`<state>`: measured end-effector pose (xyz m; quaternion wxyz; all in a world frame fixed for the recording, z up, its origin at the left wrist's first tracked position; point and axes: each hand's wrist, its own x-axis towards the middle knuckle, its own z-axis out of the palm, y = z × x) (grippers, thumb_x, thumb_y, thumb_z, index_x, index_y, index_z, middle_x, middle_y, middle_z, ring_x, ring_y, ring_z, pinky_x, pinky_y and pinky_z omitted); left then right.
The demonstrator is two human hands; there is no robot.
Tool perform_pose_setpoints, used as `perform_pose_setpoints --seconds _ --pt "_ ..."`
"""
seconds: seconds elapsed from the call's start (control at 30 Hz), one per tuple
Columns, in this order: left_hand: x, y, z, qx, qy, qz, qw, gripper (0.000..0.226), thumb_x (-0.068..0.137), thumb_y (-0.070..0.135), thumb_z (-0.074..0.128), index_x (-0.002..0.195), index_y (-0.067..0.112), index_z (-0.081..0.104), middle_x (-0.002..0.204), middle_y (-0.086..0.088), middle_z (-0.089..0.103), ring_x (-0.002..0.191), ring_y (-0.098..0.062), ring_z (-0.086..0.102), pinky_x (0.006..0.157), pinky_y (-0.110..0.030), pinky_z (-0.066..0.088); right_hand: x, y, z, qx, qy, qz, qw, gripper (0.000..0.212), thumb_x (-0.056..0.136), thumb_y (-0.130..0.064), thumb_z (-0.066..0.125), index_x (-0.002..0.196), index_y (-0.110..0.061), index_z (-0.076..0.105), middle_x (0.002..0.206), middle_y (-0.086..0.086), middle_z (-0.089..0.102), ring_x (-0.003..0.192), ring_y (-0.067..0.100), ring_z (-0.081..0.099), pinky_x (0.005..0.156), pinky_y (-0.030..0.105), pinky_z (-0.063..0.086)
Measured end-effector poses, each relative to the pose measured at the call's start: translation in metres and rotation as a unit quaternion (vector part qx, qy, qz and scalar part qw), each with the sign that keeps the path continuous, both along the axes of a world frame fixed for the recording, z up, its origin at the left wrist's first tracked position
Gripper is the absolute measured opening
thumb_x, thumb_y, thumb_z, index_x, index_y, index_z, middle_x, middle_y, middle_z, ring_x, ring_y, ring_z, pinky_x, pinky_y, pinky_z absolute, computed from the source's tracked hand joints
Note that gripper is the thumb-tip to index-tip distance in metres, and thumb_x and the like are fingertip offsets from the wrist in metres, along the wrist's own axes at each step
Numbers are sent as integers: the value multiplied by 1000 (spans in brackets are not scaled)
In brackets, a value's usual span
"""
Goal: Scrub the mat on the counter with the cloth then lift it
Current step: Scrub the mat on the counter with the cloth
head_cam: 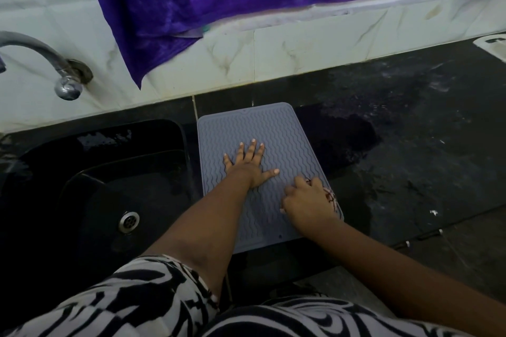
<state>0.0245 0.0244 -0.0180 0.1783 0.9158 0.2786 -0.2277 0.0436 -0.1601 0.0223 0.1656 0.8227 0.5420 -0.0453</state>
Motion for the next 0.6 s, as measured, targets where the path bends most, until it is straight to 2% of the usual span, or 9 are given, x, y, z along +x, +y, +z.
perform_pose_setpoints --seconds 0.1,0.13,0.2,0.27,0.3,0.33,0.43,0.5,0.6 --pt "0 2 -2 -1 -5 0 1000 97 79 83 28 147 36 -24 154 10 -34 142 -25 -30 107 -64 -16 -10 7 10 -75 70 -87 991 29 87 -41 54 108 -21 58 112 5 57 109 26 46 93 49 34" --pt "0 2 -2 1 -7 -1 1000 97 79 83 28 147 36 -23 154 10 -34 142 -25 -30 107 -64 -16 -2 7 15 -61 137 -130 980 25 87 -42 55 101 -21 57 107 5 58 103 23 50 90 45 38" --pt "0 2 -2 -4 -6 -5 1000 97 79 84 28 147 36 -23 154 10 -34 142 -25 -30 107 -64 -16 26 0 32 6 306 -222 926 26 82 -42 63 91 -18 58 101 4 60 94 20 56 85 36 46" --pt "0 3 -4 -2 -13 -4 1000 98 79 84 27 147 36 -23 154 10 -34 142 -25 -30 107 -65 -16 56 -5 49 113 359 -297 878 31 77 -40 68 96 -15 64 100 3 64 91 19 60 80 32 50" --pt "0 3 -4 2 -14 -3 1000 98 78 84 27 147 36 -23 154 10 -34 142 -25 -30 107 -65 -16 68 -6 54 167 326 -309 878 30 77 -40 67 96 -18 66 99 3 66 89 19 60 77 32 50" --pt "0 3 -3 1 -11 -2 1000 99 78 85 28 147 36 -24 154 10 -34 142 -25 -30 107 -65 -16 74 -3 56 192 269 -300 895 27 78 -41 65 96 -22 66 100 3 66 89 21 59 77 35 51" --pt "1 1 -3 3 -5 2 1000 98 79 84 28 147 36 -23 154 10 -34 142 -25 -30 107 -65 -15 59 10 40 145 170 -228 948 22 81 -38 57 102 -31 60 112 5 56 106 29 47 89 47 44" --pt "0 0 -1 3 -3 3 1000 98 79 84 28 147 36 -24 153 11 -35 142 -25 -31 107 -65 -16 30 13 19 98 132 -137 977 26 87 -37 50 109 -27 59 120 3 55 115 28 41 93 46 37" --pt "0 1 -1 -1 -5 1 1000 98 79 84 28 147 36 -23 154 11 -34 142 -25 -30 107 -64 -16 -3 1 -3 67 91 -65 991 34 93 -38 43 121 -21 55 131 2 50 132 28 32 99 49 30"
